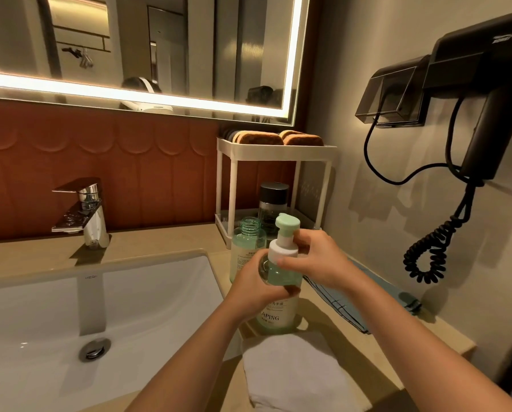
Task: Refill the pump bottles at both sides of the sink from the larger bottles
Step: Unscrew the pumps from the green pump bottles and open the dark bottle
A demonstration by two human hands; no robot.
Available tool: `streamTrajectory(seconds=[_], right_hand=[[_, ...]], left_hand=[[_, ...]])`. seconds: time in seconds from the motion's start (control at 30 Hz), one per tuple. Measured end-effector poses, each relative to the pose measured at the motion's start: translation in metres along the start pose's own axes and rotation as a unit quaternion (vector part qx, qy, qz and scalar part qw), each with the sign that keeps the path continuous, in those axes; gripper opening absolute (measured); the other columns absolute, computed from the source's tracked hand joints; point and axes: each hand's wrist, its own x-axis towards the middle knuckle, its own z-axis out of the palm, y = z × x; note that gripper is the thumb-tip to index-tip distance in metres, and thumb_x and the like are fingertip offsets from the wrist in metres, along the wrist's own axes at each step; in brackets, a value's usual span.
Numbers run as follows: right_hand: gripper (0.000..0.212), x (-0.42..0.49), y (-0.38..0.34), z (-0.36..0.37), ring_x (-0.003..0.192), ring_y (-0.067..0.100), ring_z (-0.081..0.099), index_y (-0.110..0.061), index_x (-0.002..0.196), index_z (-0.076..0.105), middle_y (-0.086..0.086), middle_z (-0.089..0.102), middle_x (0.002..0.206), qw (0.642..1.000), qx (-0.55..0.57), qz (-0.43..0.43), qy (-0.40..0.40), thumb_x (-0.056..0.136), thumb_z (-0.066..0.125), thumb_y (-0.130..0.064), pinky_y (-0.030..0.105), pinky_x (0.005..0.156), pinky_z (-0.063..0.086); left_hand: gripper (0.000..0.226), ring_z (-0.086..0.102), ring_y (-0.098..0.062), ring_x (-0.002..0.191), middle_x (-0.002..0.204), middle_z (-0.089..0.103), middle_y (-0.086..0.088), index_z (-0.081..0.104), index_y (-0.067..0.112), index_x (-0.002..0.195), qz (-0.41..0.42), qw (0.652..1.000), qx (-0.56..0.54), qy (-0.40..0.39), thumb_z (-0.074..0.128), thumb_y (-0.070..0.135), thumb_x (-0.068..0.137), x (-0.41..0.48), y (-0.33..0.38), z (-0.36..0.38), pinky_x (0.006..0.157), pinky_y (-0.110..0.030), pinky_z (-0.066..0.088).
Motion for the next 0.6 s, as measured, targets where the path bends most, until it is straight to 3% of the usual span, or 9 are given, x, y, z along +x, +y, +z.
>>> streamTrajectory(seconds=[0.1,0.17,0.23,0.33,0.5,0.53,0.6], right_hand=[[0.053,-0.001,0.002,-0.003,0.107,0.011,0.057,-0.031,0.117,0.047,-0.009,0.059,0.114,0.995,0.076,0.024,-0.062,0.075,0.075,-0.013,0.019,0.078,0.048],[0.059,-0.003,0.001,0.005,0.108,0.009,0.051,-0.034,0.115,0.042,-0.01,0.05,0.115,0.999,0.0,0.037,-0.013,0.069,0.079,-0.032,0.019,0.076,0.043],[0.062,-0.003,0.003,0.016,0.104,0.011,0.05,-0.031,0.111,0.044,-0.009,0.05,0.11,0.993,-0.084,0.032,0.077,0.062,0.08,-0.046,0.028,0.082,0.047],[0.058,-0.001,0.002,0.022,0.097,0.01,0.056,-0.026,0.109,0.052,-0.01,0.058,0.104,0.985,-0.099,0.005,0.139,0.062,0.081,-0.042,0.029,0.08,0.05],[0.049,-0.003,-0.001,0.002,0.101,0.009,0.061,-0.024,0.118,0.053,-0.01,0.064,0.108,0.999,0.045,0.011,-0.005,0.075,0.072,-0.008,0.028,0.084,0.053],[0.054,-0.003,-0.001,0.001,0.106,0.011,0.059,-0.026,0.122,0.049,-0.009,0.061,0.112,0.997,0.065,0.019,-0.026,0.076,0.071,-0.007,0.025,0.083,0.051],[0.061,-0.002,-0.001,0.004,0.109,0.012,0.053,-0.027,0.125,0.045,-0.007,0.054,0.116,0.999,0.007,0.032,-0.006,0.073,0.077,-0.022,0.024,0.082,0.045]], left_hand=[[0.069,0.053,-0.008,0.11,0.121,0.057,0.009,0.043,0.029,0.126,-0.004,1.0,0.003,0.004,0.081,0.021,0.069,0.0,0.0,0.001,0.09,-0.025,0.045],[0.068,0.054,-0.006,0.109,0.12,0.057,0.011,0.044,0.032,0.125,-0.005,1.0,0.006,0.006,0.082,0.021,0.068,0.001,-0.001,0.001,0.094,-0.029,0.045],[0.068,0.055,-0.004,0.107,0.117,0.059,0.014,0.045,0.034,0.122,-0.005,1.0,0.0,0.005,0.082,0.019,0.068,0.001,-0.002,0.002,0.092,-0.028,0.046],[0.066,0.055,-0.008,0.109,0.116,0.059,0.013,0.045,0.034,0.121,-0.009,1.0,-0.003,0.004,0.081,0.018,0.068,0.001,-0.002,0.001,0.089,-0.027,0.046],[0.07,0.054,-0.008,0.111,0.119,0.058,0.009,0.044,0.027,0.128,-0.008,1.0,-0.006,0.0,0.081,0.022,0.069,0.0,-0.001,0.001,0.085,-0.022,0.045],[0.071,0.054,-0.008,0.111,0.12,0.057,0.009,0.044,0.027,0.129,-0.009,1.0,-0.005,0.002,0.081,0.023,0.069,0.0,-0.001,0.001,0.085,-0.022,0.045],[0.071,0.054,-0.008,0.111,0.12,0.057,0.01,0.044,0.029,0.128,-0.012,1.0,0.001,0.006,0.082,0.023,0.068,0.0,-0.001,0.002,0.087,-0.024,0.046]])
